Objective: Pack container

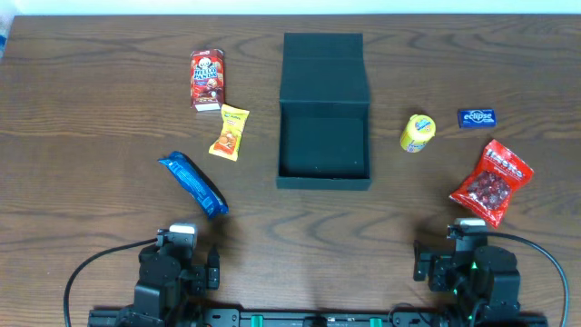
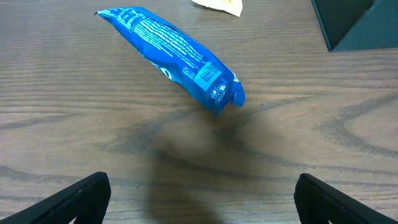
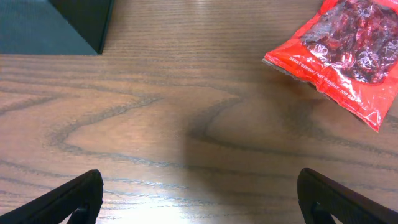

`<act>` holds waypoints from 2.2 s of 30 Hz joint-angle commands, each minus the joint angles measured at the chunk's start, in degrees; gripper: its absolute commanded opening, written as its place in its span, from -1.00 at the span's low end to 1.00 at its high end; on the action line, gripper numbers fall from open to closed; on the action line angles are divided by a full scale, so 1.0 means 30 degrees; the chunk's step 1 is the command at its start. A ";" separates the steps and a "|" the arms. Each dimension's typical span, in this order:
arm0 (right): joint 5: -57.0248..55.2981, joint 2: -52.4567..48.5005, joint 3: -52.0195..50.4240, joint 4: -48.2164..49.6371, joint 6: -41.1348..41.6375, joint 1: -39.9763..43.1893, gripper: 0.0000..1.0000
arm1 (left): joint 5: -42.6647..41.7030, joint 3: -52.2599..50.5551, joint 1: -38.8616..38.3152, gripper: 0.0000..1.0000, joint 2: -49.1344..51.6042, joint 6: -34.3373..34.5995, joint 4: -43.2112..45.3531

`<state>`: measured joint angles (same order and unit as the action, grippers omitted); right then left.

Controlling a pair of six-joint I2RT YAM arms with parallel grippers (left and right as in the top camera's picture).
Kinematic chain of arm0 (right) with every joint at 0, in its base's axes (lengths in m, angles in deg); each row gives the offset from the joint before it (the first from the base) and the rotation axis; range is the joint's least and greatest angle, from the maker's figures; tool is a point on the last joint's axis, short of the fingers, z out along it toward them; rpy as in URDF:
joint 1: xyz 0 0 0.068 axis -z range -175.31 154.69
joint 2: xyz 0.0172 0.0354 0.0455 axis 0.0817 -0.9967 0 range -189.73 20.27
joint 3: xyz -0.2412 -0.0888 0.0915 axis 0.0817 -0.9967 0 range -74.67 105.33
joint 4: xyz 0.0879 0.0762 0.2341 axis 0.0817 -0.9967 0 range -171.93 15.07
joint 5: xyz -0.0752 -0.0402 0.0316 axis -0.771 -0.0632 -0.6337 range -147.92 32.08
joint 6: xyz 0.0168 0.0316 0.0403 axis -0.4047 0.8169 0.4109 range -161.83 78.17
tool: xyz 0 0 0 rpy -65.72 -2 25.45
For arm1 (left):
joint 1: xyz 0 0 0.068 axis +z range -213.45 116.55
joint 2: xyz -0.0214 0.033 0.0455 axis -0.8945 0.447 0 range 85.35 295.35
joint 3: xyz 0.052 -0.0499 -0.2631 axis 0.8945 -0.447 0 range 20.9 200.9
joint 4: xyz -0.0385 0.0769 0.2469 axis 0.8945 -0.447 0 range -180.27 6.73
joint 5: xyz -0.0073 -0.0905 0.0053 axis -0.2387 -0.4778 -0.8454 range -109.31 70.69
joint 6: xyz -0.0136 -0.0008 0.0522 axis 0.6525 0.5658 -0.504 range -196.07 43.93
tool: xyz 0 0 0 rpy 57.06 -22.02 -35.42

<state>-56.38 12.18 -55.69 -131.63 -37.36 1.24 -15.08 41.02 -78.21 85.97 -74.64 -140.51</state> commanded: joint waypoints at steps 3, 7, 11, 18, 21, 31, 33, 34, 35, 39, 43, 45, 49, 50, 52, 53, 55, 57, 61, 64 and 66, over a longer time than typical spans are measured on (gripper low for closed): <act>0.0007 0.0124 -0.0029 -0.0022 -0.0240 0.0029 0.99 | -0.0299 -0.0634 0.0095 0.91 -0.0138 -0.0124 -0.0255; 0.0000 0.0124 -0.0029 -0.0022 -0.0240 0.0029 0.99 | -0.0299 -0.0634 0.0095 0.91 -0.0138 -0.0124 -0.0255; 0.0000 0.0124 -0.0029 0.0015 -0.0240 0.0015 0.99 | -0.0299 -0.0634 0.0095 0.91 -0.0138 -0.0124 -0.0255; 0.0007 -0.1552 0.0437 0.3286 -0.0233 0.0015 0.98 | -0.0299 -0.0634 0.0095 0.91 -0.0138 -0.0124 -0.0255; 0.0007 -0.3264 0.1647 0.4109 -0.0240 0.0015 0.98 | -0.0299 -0.0634 0.0095 0.91 -0.0138 -0.0124 -0.0255; 0.0867 -1.0273 1.0214 0.1741 0.0612 0.0022 0.98 | -0.0299 -0.0634 0.0095 0.91 -0.0138 -0.0124 -0.0255; 0.1005 -1.1074 1.1584 0.0991 0.1020 0.0022 0.98 | -0.0299 -0.0634 0.0095 0.91 -0.0138 -0.0124 -0.0255; 0.1013 -1.1329 1.1912 0.1042 0.1239 0.0044 0.98 | -0.0299 -0.0634 0.0095 0.91 -0.0138 -0.0124 -0.0255; 0.1020 -1.1468 1.2029 0.1107 0.1275 0.0051 0.98 | -0.0299 -0.0634 0.0095 0.91 -0.0138 -0.0124 -0.0255; 0.0962 -1.2123 1.2174 0.0539 0.1617 0.0051 0.98 | -0.0299 -0.0634 0.0095 0.91 -0.0138 -0.0124 -0.0255; -0.1545 -1.2728 1.2174 -0.0328 0.6557 0.0058 0.99 | -0.0299 -0.0634 0.0095 0.91 -0.0138 -0.0124 -0.0255; -0.2725 -1.3012 1.2174 -0.0648 0.7664 0.0102 0.98 | -0.0299 -0.0634 0.0095 0.91 -0.0138 -0.0124 -0.0255; -0.2943 -1.4644 1.2174 -0.1494 0.8080 0.1821 0.99 | -0.0299 -0.0634 0.0095 0.91 -0.0138 -0.0124 -0.0255; -0.2849 -1.5110 1.2182 -0.1654 0.8080 0.2339 0.98 | -0.0299 -0.0634 0.0095 0.91 -0.0138 -0.0124 -0.0255; -0.2565 -1.6320 1.2182 -0.1770 0.8065 0.3738 0.98 | -0.0299 -0.0634 0.0095 0.91 -0.0138 -0.0124 -0.0255; -0.2528 -1.6925 1.2182 -0.1654 0.8065 0.4466 0.99 | -0.0299 -0.0634 0.0095 0.91 -0.0138 -0.0124 -0.0255; -0.2011 -1.8119 1.2182 -0.1064 0.7745 0.5901 0.99 | -0.0299 -0.0634 0.0095 0.91 -0.0138 -0.0124 -0.0255; 0.0029 -1.9300 1.2182 0.0189 0.5399 0.7140 0.98 | -0.0299 -0.0634 0.0095 0.91 -0.0138 -0.0124 -0.0255; 0.1647 -2.1340 1.2182 0.2171 0.4058 0.8371 0.98 | -0.0299 -0.0634 0.0095 0.91 -0.0138 -0.0124 -0.0255; 0.1647 -2.2724 1.2182 0.3279 0.4044 0.8539 0.98 | -0.0299 -0.0634 0.0095 0.91 -0.0138 -0.0124 -0.0255; 0.1617 -2.3758 1.2182 0.4000 0.4036 0.8531 0.99 | -0.0299 -0.0634 0.0095 0.91 -0.0138 -0.0124 -0.0255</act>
<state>-53.27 -56.32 -19.97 -120.86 -23.31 26.16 -15.08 40.89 -78.21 85.92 -74.66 -140.31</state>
